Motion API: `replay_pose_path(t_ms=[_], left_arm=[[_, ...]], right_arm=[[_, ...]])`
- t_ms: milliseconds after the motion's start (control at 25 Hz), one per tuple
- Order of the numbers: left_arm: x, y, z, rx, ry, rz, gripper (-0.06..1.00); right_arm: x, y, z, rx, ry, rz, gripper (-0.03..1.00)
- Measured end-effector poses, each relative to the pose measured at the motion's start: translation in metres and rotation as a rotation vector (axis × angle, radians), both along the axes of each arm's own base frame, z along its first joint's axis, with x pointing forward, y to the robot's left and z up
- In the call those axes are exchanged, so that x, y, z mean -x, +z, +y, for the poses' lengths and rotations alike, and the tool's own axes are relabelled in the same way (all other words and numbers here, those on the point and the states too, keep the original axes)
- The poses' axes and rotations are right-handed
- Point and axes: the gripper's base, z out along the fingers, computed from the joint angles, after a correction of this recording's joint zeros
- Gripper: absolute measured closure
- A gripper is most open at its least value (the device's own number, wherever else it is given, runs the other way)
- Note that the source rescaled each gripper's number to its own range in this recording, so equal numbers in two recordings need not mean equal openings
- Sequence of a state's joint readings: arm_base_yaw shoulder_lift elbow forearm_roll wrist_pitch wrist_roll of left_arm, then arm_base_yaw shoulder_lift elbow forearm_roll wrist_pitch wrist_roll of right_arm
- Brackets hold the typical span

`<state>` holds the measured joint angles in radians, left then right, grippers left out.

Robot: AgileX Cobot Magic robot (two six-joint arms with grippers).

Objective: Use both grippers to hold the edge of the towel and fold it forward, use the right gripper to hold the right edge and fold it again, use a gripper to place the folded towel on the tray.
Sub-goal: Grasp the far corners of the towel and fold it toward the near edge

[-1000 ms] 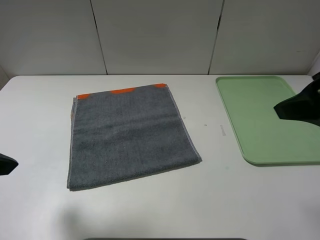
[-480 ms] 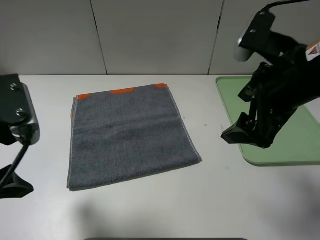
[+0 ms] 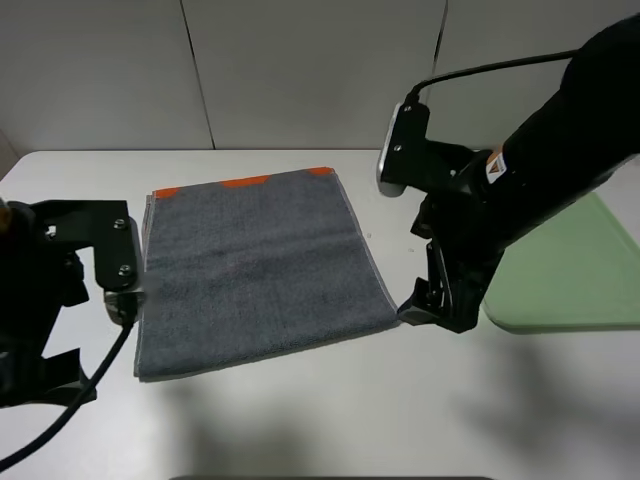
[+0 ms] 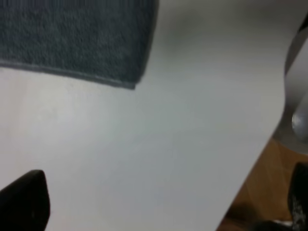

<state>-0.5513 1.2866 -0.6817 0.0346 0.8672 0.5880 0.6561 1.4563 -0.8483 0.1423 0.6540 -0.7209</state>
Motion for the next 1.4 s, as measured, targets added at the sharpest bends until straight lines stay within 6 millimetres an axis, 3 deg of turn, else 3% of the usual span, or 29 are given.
replay_pose_path(t_ms=[640,1160,1400], left_arm=[[-0.025,-0.057,-0.015,-0.071,-0.058,0.116,-0.04],[-0.037,-0.061,-0.023,-0.002,-0.133,-0.002,-0.04],[-0.039,-0.078,-0.024,-0.027,-0.133,0.053,-0.03]], right_arm=[[-0.016,-0.049,0.019,0.088,0.102,-0.006,-0.03],[-0.025,-0.076,0.024,0.143,0.209,-0.031,-0.03],[-0.027,-0.088,0.025,0.171,0.263,-0.03,-0.03]])
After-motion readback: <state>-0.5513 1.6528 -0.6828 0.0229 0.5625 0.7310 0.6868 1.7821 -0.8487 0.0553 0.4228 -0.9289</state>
